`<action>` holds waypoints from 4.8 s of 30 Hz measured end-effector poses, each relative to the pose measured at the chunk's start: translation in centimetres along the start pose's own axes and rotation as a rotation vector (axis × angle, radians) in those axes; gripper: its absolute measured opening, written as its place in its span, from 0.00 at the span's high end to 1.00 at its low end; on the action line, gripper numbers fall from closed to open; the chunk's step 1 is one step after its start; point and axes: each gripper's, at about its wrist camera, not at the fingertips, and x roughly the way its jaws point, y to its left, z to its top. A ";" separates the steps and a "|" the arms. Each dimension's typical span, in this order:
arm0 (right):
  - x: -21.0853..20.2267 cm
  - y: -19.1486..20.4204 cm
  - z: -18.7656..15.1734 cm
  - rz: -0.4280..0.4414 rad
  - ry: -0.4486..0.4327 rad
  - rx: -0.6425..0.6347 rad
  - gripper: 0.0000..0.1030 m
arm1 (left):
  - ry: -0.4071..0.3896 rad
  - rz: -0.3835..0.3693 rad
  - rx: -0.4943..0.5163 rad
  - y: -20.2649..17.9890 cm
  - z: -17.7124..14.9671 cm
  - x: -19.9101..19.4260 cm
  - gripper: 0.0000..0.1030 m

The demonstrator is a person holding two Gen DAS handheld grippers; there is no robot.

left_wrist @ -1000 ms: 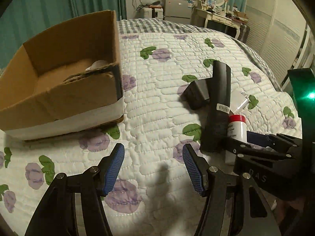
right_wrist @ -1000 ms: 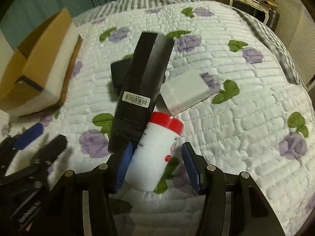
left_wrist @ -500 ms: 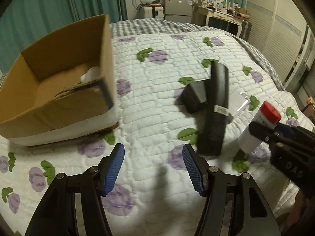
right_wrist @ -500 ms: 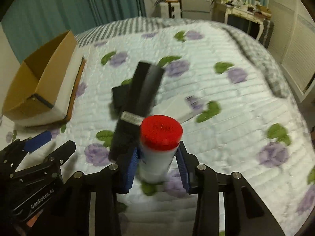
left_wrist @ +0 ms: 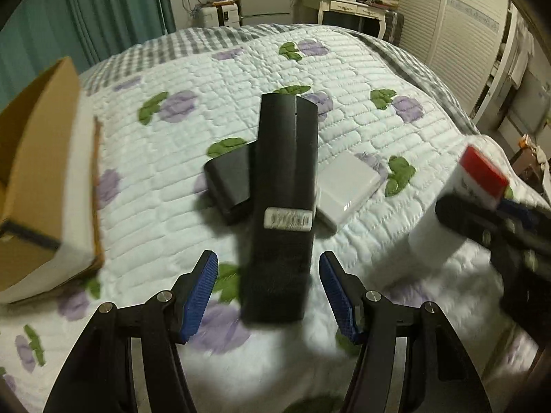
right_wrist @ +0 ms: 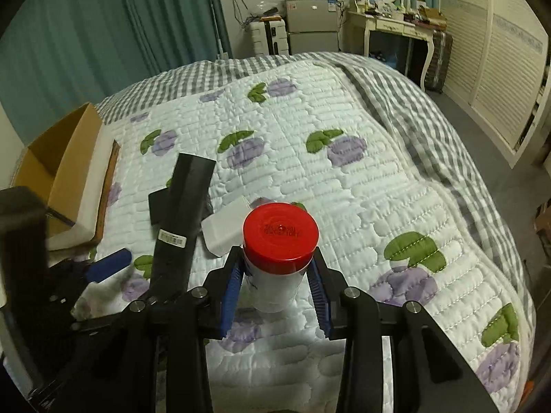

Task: Organize rigid objects
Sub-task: 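Grasp the red-capped jar with the right gripper while the left grasps the black case, then lower the black case and red-capped jar into the box and release, then move both grippers back to the black power bank and white plug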

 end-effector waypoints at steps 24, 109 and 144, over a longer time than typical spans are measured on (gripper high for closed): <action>-4.5 1.8 0.2 0.018 -0.044 -0.037 0.64 | -0.133 -0.072 -0.017 3.1 0.5 -9.4 0.61; 4.7 33.0 12.0 0.107 0.006 -0.312 0.46 | -0.258 0.177 -0.282 33.0 0.6 -14.4 0.40; 0.3 3.7 2.9 -0.017 -0.001 -0.262 0.38 | -0.042 0.066 0.018 4.5 0.6 -7.2 0.39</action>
